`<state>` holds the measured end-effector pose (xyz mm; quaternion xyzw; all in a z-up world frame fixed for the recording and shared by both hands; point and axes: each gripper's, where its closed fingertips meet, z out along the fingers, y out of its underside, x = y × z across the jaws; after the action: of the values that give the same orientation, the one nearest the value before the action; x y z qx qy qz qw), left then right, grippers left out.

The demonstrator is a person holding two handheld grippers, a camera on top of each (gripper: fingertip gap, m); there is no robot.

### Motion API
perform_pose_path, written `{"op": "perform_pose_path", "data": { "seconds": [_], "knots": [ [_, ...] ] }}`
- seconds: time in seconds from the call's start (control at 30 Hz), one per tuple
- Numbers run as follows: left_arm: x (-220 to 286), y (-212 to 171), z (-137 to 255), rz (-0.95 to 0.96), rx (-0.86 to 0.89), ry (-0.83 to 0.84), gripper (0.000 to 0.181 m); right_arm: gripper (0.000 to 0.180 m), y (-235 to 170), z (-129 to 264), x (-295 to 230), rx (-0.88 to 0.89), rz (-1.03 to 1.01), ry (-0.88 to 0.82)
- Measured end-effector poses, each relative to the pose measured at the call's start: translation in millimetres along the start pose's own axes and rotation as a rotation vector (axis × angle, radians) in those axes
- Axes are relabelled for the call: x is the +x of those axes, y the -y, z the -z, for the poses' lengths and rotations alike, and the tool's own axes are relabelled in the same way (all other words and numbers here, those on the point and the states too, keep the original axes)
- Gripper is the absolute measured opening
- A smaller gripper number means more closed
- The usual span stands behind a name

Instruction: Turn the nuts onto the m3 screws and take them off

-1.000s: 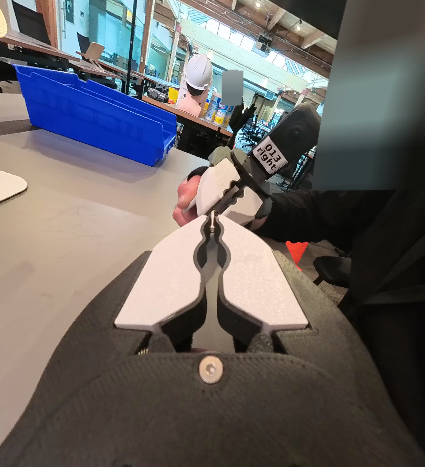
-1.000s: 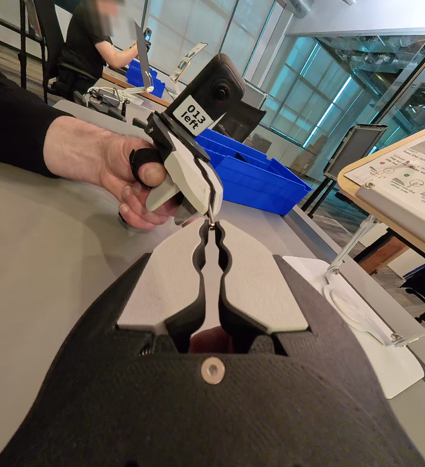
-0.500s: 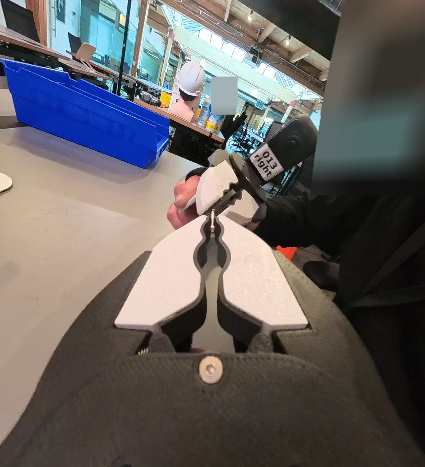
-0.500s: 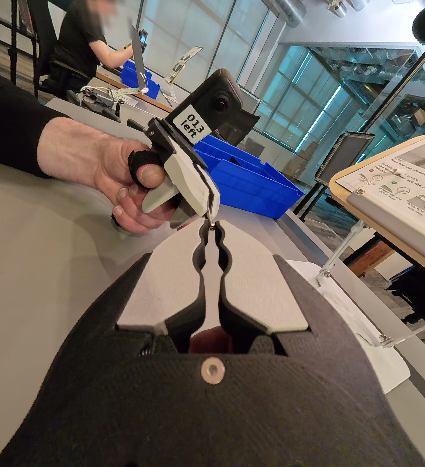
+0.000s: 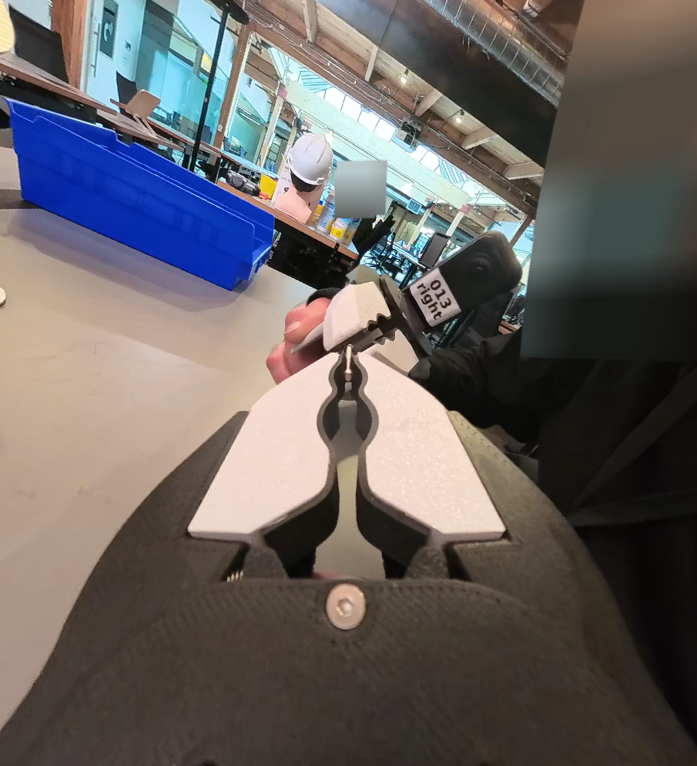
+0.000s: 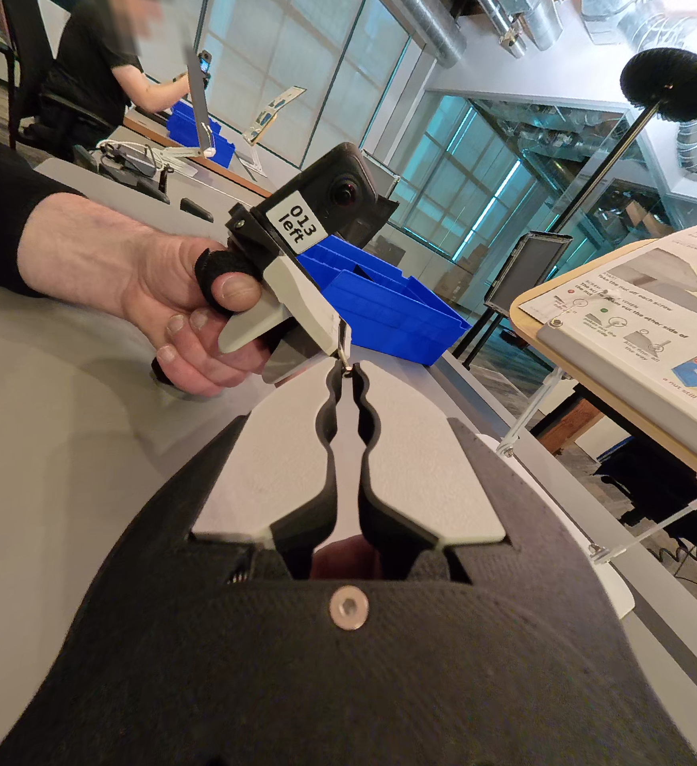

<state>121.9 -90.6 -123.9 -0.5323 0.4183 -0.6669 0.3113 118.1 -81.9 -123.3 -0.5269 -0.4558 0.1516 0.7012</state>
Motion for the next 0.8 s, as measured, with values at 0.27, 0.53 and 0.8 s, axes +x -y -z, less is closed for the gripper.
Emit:
{"op": "perform_pose_path", "data": {
  "seconds": [0.27, 0.53, 0.8],
  "knots": [
    [1.5, -4.9, 0.7, -0.016, -0.051, -0.007, 0.002, 0.005, -1.3, 0.7, -5.4, -0.008, 0.005, 0.044],
    [0.0, -9.3, 0.8, -0.084, -0.099, 0.026, 0.002, 0.005, -5.4, 0.8, -8.7, -0.030, -0.006, 0.072],
    [1.9, -7.3, -0.1, -0.088, -0.063, 0.008, 0.002, 0.005, -2.3, 1.4, -7.9, -0.004, -0.089, 0.088]
  ]
}}
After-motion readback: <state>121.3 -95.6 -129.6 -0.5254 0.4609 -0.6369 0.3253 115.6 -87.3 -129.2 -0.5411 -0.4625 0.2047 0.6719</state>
